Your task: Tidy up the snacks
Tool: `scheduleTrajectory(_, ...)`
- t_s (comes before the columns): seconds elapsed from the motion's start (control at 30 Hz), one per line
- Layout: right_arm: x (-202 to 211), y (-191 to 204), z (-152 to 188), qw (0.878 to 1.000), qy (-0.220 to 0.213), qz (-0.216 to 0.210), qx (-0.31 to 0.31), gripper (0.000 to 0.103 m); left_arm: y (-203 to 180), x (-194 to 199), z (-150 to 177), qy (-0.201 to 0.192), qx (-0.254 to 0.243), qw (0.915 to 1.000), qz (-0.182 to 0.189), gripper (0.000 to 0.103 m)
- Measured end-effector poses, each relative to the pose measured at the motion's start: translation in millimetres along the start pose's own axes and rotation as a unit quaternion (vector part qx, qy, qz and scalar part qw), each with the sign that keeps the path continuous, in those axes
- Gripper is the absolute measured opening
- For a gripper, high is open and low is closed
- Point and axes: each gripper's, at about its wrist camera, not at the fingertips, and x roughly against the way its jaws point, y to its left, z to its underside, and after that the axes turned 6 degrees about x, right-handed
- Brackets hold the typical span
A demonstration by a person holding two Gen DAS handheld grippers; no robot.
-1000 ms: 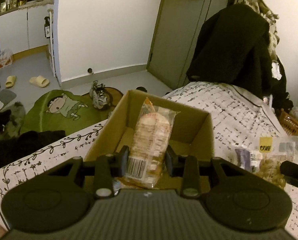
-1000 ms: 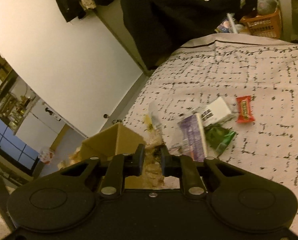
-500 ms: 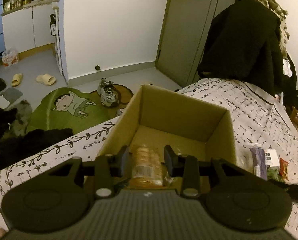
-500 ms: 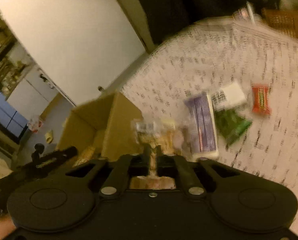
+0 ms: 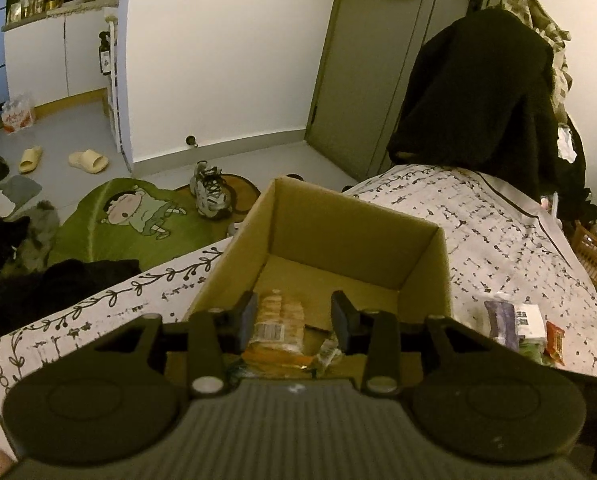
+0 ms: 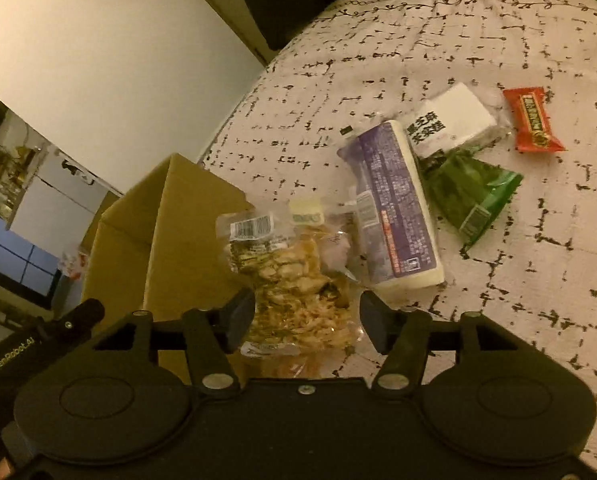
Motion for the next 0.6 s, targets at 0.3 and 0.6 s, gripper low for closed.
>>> scheduleTrajectory(0.3,-26,-8,-4,1.000,0.007,-0.015,-0.013,0.064,1,3,5,0.010,0.005,0.9999,0.000,0.043)
scheduleTrajectory(0.6,-33,15,2,0.997,0.015,0.027,0.077,0.059,8,2,8,0.019,0.016,0.9997,-0.005,0.043)
